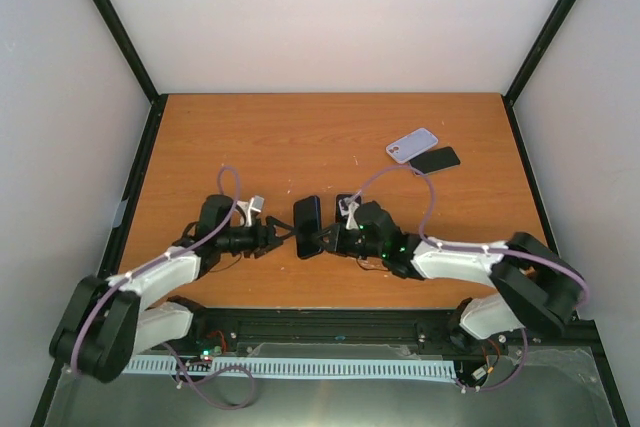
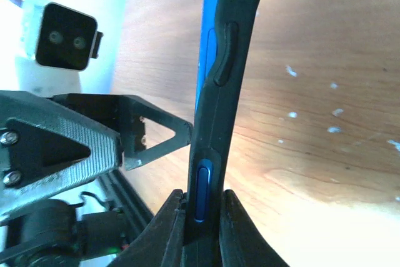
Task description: Put the phone into the phone case
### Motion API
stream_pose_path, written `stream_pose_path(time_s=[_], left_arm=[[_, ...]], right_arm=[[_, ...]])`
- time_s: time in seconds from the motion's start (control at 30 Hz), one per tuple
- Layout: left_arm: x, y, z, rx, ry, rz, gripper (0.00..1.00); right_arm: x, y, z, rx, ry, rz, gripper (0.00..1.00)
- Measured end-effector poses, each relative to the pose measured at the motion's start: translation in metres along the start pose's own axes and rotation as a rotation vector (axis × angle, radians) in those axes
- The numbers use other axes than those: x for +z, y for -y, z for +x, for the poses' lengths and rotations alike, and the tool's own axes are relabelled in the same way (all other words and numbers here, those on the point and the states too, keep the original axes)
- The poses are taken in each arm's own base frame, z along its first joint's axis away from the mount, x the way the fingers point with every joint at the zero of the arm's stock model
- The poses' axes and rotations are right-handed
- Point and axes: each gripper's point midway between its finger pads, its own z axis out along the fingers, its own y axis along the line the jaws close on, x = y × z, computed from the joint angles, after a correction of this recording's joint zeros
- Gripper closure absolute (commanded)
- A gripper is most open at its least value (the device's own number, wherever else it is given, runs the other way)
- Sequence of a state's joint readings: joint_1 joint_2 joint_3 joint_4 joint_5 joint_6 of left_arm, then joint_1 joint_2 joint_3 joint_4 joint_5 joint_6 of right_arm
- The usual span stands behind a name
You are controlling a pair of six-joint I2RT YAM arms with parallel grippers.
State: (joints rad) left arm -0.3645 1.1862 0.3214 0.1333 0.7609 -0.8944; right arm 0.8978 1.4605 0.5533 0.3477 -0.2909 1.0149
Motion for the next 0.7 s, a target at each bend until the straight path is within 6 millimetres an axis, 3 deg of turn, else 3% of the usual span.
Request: stream_pose_path(time_s=[0.13,0.33,0.57,0.7], left_arm=[[-0.021,0.036,-0.005,0.096,0.057,0.102,0.22],[-0.044,0.083,0.004,0.212,0.07,0.28,0.28],[-0.048,0.098,0.014,0.212,0.029,0.387,0.29],[-0.047,0.103,0.015,0.208,0.013,0.41,0.37]], right_arm=[[-0.03,-0.032,-0.012,-0.035,0.079,-0.105,0.9],[-0.066,-0.077,-0.029,-0.055,0.179,-0.251,0.89],[-0.075,-0.093,-0.035,-0.008,0.21,-0.342,0.89],[-0.073,-0.093,-0.034,0.021,0.201,-0.361,0.89]])
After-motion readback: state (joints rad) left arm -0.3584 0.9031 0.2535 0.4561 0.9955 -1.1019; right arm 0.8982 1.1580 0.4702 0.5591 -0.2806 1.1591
